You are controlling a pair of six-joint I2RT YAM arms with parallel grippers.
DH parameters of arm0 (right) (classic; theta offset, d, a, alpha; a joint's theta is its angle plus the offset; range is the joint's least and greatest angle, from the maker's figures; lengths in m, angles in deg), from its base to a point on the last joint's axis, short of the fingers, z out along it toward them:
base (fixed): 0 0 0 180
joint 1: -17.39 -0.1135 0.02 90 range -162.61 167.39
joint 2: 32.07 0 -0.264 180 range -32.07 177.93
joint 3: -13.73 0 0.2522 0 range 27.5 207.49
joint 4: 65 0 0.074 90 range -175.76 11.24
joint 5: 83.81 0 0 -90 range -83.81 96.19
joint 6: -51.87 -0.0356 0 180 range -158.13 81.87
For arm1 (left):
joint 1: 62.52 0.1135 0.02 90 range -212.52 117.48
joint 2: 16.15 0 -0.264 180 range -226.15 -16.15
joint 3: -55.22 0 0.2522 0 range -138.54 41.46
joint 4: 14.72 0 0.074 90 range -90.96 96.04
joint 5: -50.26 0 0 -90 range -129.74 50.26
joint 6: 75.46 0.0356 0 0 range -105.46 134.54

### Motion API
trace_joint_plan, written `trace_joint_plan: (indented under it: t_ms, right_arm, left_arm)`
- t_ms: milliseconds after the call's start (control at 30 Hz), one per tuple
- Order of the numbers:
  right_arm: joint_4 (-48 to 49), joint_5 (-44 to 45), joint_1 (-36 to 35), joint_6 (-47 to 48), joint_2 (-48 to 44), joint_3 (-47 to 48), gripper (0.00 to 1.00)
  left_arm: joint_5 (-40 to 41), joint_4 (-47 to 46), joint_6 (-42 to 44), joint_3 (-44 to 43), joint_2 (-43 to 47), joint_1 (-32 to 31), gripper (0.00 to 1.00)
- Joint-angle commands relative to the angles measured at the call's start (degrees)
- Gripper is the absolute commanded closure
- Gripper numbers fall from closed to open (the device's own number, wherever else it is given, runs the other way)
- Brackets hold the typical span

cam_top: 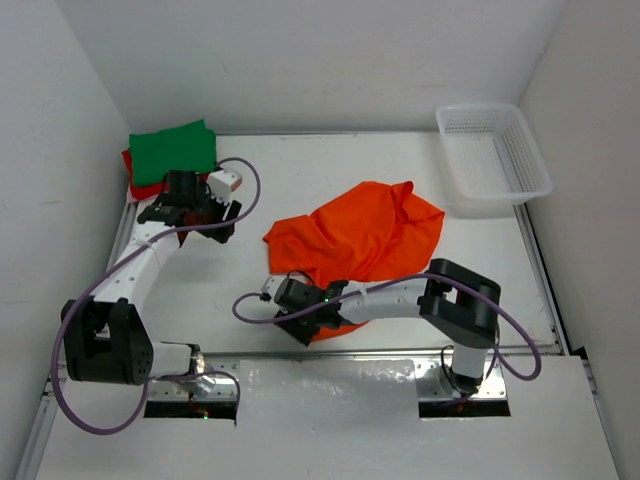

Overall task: Fold and stack the t-shirts
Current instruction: Flatten out the tshirt

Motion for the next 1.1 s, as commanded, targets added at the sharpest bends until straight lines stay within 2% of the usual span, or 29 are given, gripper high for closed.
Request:
trace_joint_plan:
  t_ms: [0, 100, 200, 300, 400, 500, 533, 600, 633, 733, 933, 1067]
  right_arm:
    - [-2.5, 2.8, 0.0, -4.3, 3.9, 0.9, 0.6]
    - [-2.8, 4.0, 0.0, -6.4, 2.9, -1.3, 1.0]
    - [-3.2, 7.8, 0.4, -8.5, -3.3, -3.9, 1.0]
    - [-5.0, 8.6, 3.6, -9.9, -13.2, -6.2, 1.0]
    - [-6.3, 7.4, 10.8, -11.6, -24.4, -8.4, 1.0]
    - [-7.0, 4.7, 18.5, -12.2, -33.9, -10.9, 1.0]
    - [-7.2, 4.4, 20.4, -11.9, -35.9, -11.5, 1.0]
    - [-8.6, 4.7, 24.7, -10.4, -40.1, -12.7, 1.0]
    - [-9.5, 4.9, 25.7, -9.9, -40.9, -12.8, 1.0]
    - [-10.9, 4.5, 29.3, -8.7, -42.2, -13.2, 1.0]
    - [-9.7, 3.3, 33.5, -9.3, -42.3, -13.8, 1.0]
    - [-10.0, 3.6, 34.1, -8.4, -42.2, -12.9, 1.0]
  left_arm:
    - [-1.4, -1.4, -0.4, -0.2, 2.0, -0.1, 0.39]
    - [-1.6, -1.0, 0.0, -0.2, 2.0, -0.1, 0.39]
    - [-2.8, -0.2, 0.5, -0.4, 1.8, -0.2, 0.39]
    - [-4.9, 1.1, 2.2, -0.9, 2.0, -0.8, 0.39]
    - [-4.6, 2.3, 4.9, -0.7, 2.0, -4.5, 0.39]
    - [-0.4, 1.5, 6.3, 1.7, 2.3, -13.2, 0.39]
    - [0.7, 0.1, 6.5, 2.6, 2.2, -18.0, 0.38]
    - [3.7, -2.3, 7.6, 5.8, 1.8, -21.8, 0.35]
    - [5.1, -4.6, 8.3, 6.9, 1.4, -25.0, 0.32]
    - [10.1, -8.2, 10.5, 9.2, -2.3, -28.5, 0.28]
    - [13.0, -12.9, 9.7, 8.3, -12.0, -31.1, 0.26]
    - [20.7, -18.2, 5.7, 8.0, -18.3, -31.3, 0.3]
